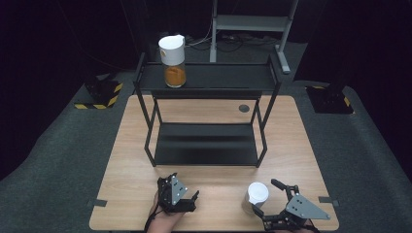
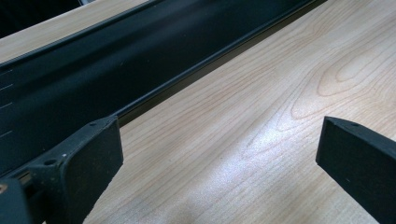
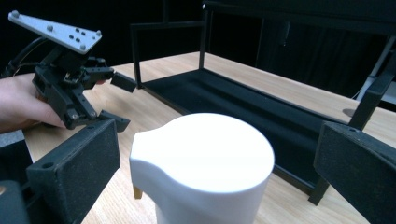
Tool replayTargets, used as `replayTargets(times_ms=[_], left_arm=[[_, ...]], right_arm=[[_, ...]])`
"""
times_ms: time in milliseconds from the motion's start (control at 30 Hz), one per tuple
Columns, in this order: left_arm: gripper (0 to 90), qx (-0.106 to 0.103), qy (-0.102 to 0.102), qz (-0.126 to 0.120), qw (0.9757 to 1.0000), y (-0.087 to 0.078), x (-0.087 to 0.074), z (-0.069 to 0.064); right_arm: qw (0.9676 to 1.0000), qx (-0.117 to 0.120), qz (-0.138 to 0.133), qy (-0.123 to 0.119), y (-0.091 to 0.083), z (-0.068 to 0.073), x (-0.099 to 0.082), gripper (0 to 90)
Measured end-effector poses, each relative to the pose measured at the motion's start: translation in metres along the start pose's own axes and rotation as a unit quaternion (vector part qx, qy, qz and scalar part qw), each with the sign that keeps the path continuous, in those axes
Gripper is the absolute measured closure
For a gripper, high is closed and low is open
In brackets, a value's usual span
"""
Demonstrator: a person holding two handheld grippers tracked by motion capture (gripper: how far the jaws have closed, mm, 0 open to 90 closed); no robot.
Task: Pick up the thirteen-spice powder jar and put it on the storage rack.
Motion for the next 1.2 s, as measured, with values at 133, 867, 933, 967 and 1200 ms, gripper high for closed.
replayTargets(times_ms=[133, 867, 933, 967, 1200], left_arm=[[0.9, -0.001, 0.0, 0.001, 1.0, 0.0, 0.0, 0.0], [0.9, -0.005, 0.006, 0.001, 1.0, 0.0, 0.0, 0.0], [1.0, -0.005, 0.006, 0.001, 1.0, 0.0, 0.0, 0.0], [0.9, -0.005, 0.006, 0.001, 1.0, 0.0, 0.0, 0.0], [0.9, -0.005, 0.005, -0.001, 1.0, 0.0, 0.0, 0.0]], right_arm=[[1.0, 0.006, 0.004, 0.002, 0.003, 0.001, -0.003, 0.0], [0.9994, 0.013, 0.029, 0.011, 0.017, 0.003, -0.025, 0.8], [0.9994, 0.013, 0.032, 0.011, 0.018, 0.002, -0.027, 1.4], [0.9993, 0.013, 0.032, 0.011, 0.018, 0.002, -0.028, 1.7], [0.999, 0.014, 0.04, 0.009, 0.021, 0.001, -0.033, 4.6]])
Point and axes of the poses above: each handheld gripper's, and its own axes: y roughly forward along the jaws, x roughly out of its top, z roughly to its left, the point moved 9 cm from there along y, roughly forward along the jaws
